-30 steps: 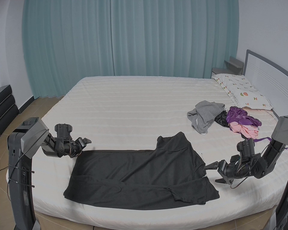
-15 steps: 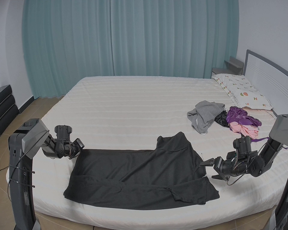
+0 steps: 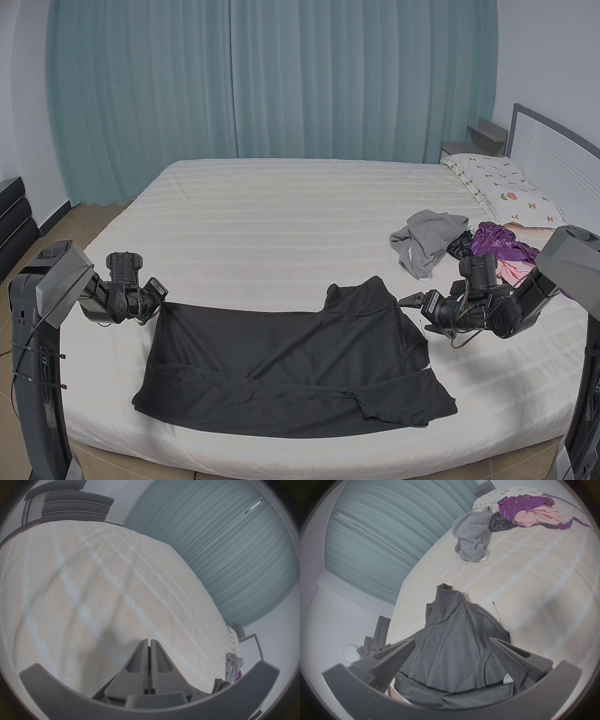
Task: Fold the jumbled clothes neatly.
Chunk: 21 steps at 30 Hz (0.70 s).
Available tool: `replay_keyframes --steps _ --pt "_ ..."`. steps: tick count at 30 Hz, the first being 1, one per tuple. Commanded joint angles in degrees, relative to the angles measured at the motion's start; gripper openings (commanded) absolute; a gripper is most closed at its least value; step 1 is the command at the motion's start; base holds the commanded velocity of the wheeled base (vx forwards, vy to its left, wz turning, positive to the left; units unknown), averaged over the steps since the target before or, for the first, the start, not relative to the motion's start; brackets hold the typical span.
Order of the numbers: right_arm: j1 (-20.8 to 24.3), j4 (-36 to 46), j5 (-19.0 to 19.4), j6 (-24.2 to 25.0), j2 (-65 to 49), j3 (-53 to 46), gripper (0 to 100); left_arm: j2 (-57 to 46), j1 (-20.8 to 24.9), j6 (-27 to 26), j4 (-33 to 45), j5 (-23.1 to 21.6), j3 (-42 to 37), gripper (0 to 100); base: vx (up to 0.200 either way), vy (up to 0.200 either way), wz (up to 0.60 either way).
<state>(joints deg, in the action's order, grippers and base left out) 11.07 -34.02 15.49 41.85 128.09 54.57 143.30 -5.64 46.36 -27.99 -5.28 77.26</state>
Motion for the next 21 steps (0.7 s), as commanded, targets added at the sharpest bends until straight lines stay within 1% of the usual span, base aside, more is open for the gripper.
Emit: replay_keyframes --steps 1,3,4,5,6,11,12,13,14,15,21 --pt "0.2 4.8 -0.5 -1.2 10.5 13.4 100 -1.3 -0.9 1.6 0.1 -0.4 -0.2 0 0.000 0.000 0.00" --pt "0.1 5.7 -0.5 -1.4 12.2 16.2 100 -1.2 -0.9 1.9 0.2 -0.7 -0.2 0 0.000 0.000 0.00" --pt "-0.2 7.2 -0.5 -1.4 13.8 19.3 100 -1.0 -0.9 2.0 0.2 -0.7 -0.2 0 0.000 0.000 0.00" --pt "-0.2 7.3 -0.5 -1.4 13.9 19.5 100 -1.0 -0.9 2.0 0.2 -0.8 -0.2 0 0.000 0.000 0.00" --pt "-0.3 9.2 -0.6 -1.5 15.6 22.8 100 -1.0 -0.9 2.0 0.3 -0.8 -0.3 0 0.000 0.000 0.00" --pt "-0.3 11.8 -1.0 -2.7 18.6 28.4 100 -0.9 -0.9 2.0 0.5 -0.8 -0.4 0 0.000 0.000 0.00" --pt "-0.3 12.5 -1.7 -3.4 20.3 30.5 100 -0.8 -0.9 1.9 0.5 -0.8 -0.4 0 0.000 0.000 0.00" --pt "-0.3 12.5 -1.7 -3.4 20.3 30.5 100 -0.8 -0.9 1.9 0.5 -0.8 -0.4 0 0.000 0.000 0.00" --pt "-0.3 13.1 -3.2 -4.6 22.1 33.4 100 -0.9 -0.9 1.9 0.5 -0.9 -0.6 0 0.000 0.000 0.00" --pt "-0.3 13.4 -3.9 -4.8 22.9 34.8 100 -0.9 -0.9 2.0 0.5 -0.9 -0.6 0 0.000 0.000 0.00" --pt "0.2 14.1 -4.4 -5.3 26.1 40.8 100 -0.8 -0.9 1.9 0.5 -0.9 -0.6 0 0.000 0.000 0.00"
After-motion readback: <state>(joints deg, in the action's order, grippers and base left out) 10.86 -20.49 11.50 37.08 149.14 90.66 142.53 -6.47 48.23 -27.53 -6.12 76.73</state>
